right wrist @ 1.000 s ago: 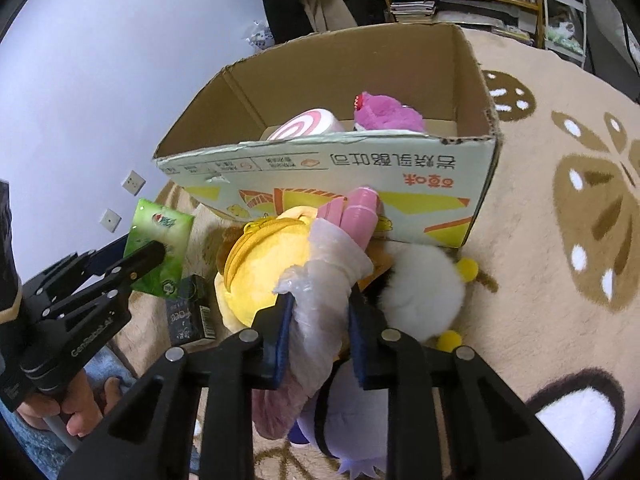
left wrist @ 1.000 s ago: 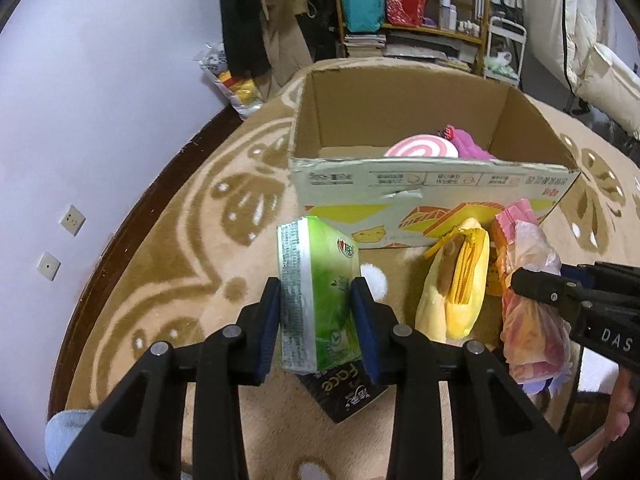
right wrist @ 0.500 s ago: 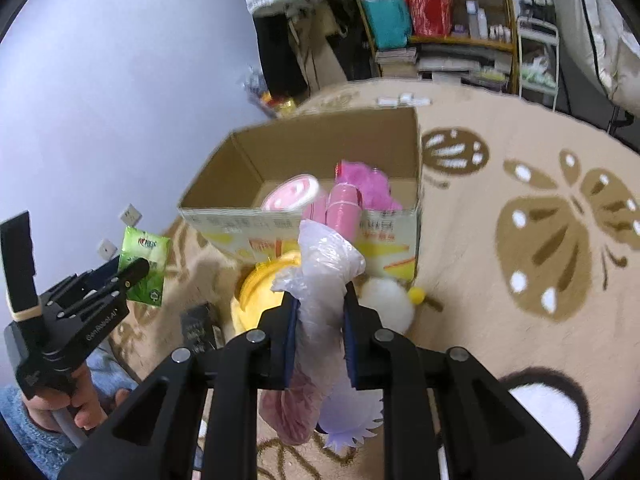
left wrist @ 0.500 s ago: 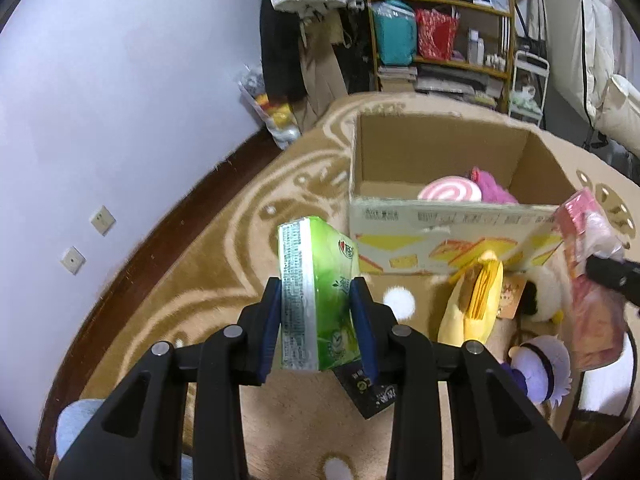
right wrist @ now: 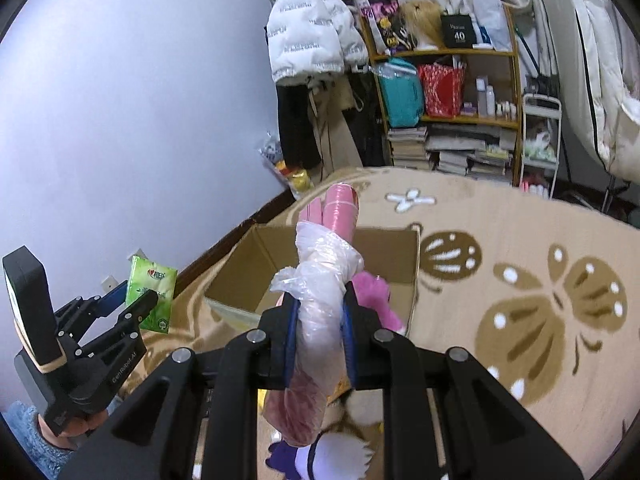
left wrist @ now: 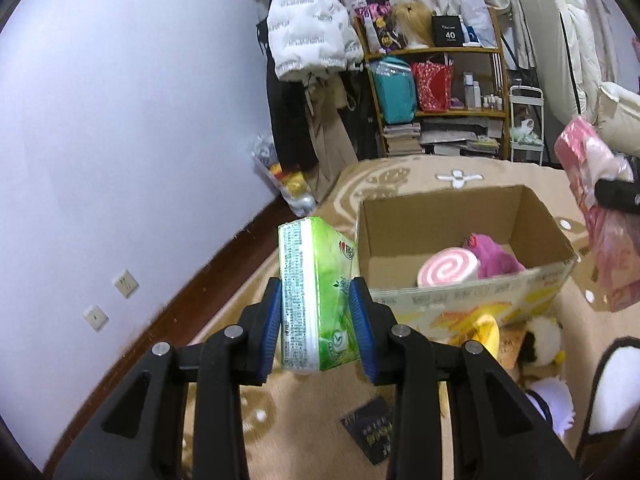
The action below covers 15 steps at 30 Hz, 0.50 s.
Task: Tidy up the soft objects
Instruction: 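Lift the tissue pack and pink item over the box and release both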
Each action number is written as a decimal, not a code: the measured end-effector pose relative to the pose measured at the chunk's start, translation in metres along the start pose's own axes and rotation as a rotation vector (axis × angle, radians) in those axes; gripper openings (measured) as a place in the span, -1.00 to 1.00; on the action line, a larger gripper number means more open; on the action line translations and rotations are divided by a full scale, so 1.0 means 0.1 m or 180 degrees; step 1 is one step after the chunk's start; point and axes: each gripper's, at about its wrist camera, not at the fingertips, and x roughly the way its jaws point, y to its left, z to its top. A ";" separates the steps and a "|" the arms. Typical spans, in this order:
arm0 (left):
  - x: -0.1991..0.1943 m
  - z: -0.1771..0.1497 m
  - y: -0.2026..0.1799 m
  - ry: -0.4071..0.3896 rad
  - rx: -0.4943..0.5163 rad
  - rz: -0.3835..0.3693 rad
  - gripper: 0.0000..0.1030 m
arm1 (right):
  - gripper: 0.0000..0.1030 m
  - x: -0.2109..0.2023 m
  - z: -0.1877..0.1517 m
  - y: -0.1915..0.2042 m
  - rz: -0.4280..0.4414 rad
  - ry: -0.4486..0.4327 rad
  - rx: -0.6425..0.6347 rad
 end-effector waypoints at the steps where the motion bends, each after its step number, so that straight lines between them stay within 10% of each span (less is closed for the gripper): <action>1: 0.01 0.04 -0.01 -0.0018 0.0004 0.0004 -0.37 | -0.61 -0.01 0.05 0.00 -0.0006 -0.0032 -0.0015; 15: 0.37 0.50 -0.17 -0.0168 0.0077 -0.0121 -0.38 | -0.61 0.38 0.35 -0.09 -0.0243 -0.0186 -0.0278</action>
